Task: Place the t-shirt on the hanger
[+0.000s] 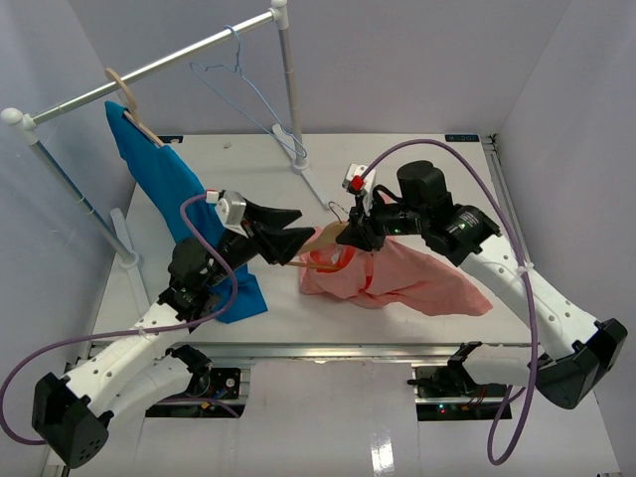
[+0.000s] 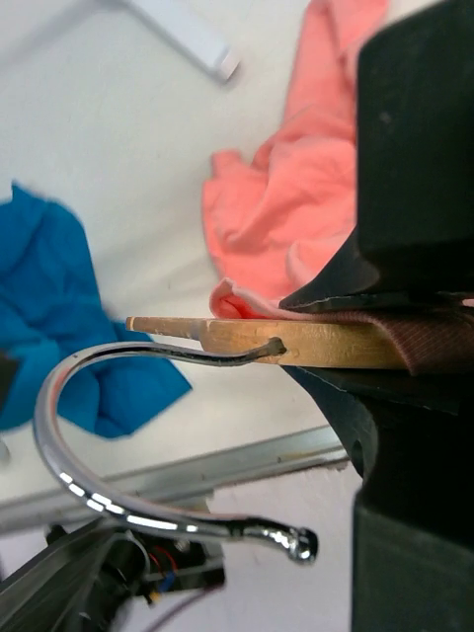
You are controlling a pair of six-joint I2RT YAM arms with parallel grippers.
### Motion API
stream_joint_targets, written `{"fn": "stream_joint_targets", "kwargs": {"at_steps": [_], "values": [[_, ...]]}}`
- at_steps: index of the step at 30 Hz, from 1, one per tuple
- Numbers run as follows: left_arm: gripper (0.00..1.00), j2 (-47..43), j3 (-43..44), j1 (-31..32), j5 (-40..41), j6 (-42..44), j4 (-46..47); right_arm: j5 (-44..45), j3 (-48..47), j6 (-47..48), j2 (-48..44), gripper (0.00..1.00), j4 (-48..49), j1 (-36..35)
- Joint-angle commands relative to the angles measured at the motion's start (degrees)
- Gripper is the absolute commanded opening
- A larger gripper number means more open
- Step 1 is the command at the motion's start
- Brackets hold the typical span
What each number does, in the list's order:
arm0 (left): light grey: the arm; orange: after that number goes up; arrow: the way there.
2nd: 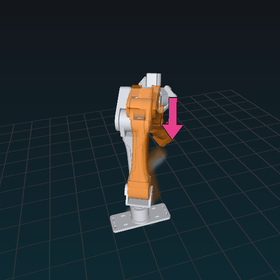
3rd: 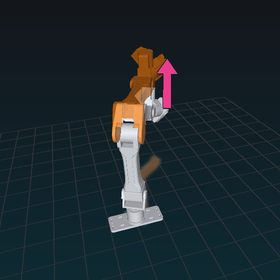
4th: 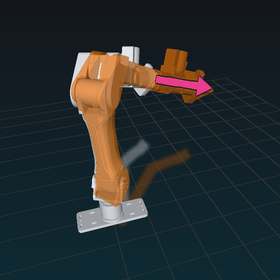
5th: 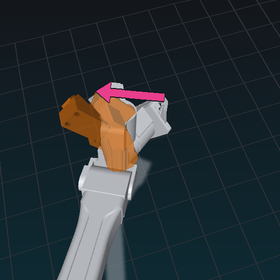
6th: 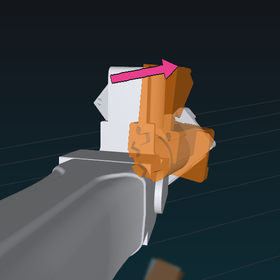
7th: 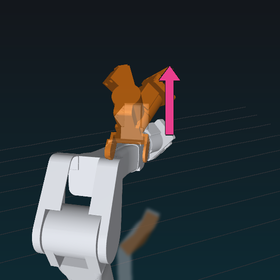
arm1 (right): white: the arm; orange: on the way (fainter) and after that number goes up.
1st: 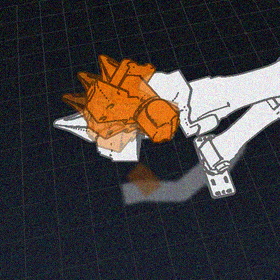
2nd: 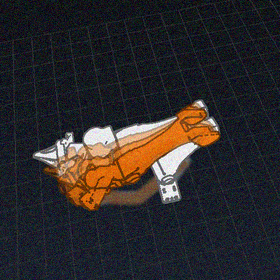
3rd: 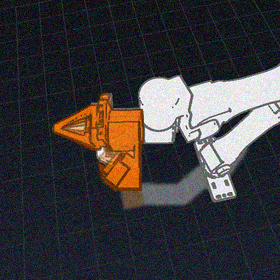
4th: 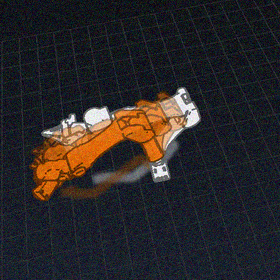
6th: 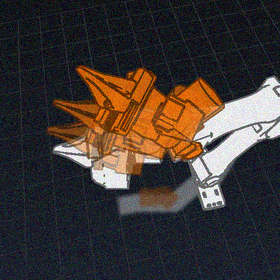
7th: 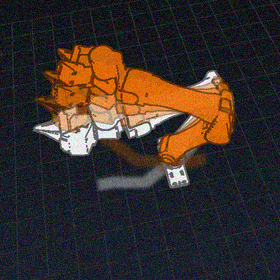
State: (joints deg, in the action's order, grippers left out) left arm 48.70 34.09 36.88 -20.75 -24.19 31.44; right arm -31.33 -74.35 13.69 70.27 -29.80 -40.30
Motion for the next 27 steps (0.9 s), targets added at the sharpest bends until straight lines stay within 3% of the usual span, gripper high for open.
{"fn": "stream_joint_targets", "kwargs": {"at_steps": [1,4,12,27], "values": [[0.68,-1.20,6.90,0.12,10.55,-0.43,-20.50,13.63,-2.12,-6.68,-5.46,0.08,4.35,0.49],[0.67,-1.13,5.99,0.12,10.64,-3.61,-22.47,15.48,-2.80,-8.37,-7.19,0.08,4.40,0.41],[0.64,3.00,-1.57,0.12,6.72,-14.04,-11.39,14.13,3.60,-12.64,-16.71,0.08,13.79,0.49],[0.62,8.09,-3.16,1.94,6.50,-18.39,-2.93,16.91,14.57,-19.66,-24.29,0.08,27.85,0.40]]}}
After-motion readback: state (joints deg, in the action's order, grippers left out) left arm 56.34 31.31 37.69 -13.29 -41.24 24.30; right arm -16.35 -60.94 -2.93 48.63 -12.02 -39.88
